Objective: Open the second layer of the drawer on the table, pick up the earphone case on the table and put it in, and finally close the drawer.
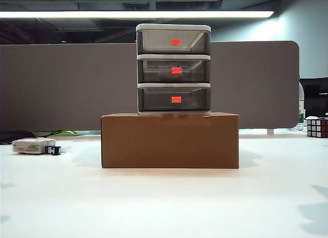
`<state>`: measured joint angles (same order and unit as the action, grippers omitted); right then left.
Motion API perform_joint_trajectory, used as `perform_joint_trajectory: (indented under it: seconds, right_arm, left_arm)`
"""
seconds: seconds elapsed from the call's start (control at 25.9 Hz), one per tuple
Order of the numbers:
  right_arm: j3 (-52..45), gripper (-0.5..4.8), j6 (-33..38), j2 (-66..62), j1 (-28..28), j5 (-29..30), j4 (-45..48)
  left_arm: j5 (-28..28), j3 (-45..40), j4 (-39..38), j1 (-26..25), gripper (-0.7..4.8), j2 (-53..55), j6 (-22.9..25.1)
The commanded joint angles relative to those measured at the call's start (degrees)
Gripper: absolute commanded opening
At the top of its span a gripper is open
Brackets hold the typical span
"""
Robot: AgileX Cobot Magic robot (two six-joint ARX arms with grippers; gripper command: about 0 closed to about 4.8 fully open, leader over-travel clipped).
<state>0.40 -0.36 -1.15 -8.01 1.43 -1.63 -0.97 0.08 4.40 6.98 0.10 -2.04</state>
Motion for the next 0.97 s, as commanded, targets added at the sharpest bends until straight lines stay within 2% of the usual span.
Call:
perform_joint_trajectory:
  seconds: [0.04,0.08,0.19,0.27,0.39,0.97]
  right_arm:
    - [-0.35,-0.05,-0.33,0.0,4.2,3.08,0.59]
    - [-0.35,-0.05,-0.33,0.0,5.27,3.06,0.61]
    - [-0.35,-0.05,-0.28,0.0,7.1,1.57,0.66]
    - [-0.35,-0.05,0.07,0.0,7.52,1.57,0.63]
    - [-0.35,-0.05,0.39,0.0,7.43,2.82,0.55]
    - [-0.35,-0.05,0.35,0.0,7.5,2.56,0.46]
  left_arm:
    - [-9.38,0.35,2.51,-6.16,-0.06,0.04,-0.39]
    - [-10.8,0.35,2.54,-7.8,-0.06,0.04,-0.61]
    - [-10.54,0.35,2.54,-9.64,-0.06,0.04,-1.38]
    - [-9.01,0.35,2.38,-9.6,-0.05,0.04,-1.46]
    - [-12.15,0.35,1.92,-9.6,-0.05,0.04,-1.44]
    - [-12.15,0.35,1.9,-9.62,-0.05,0.04,-1.44]
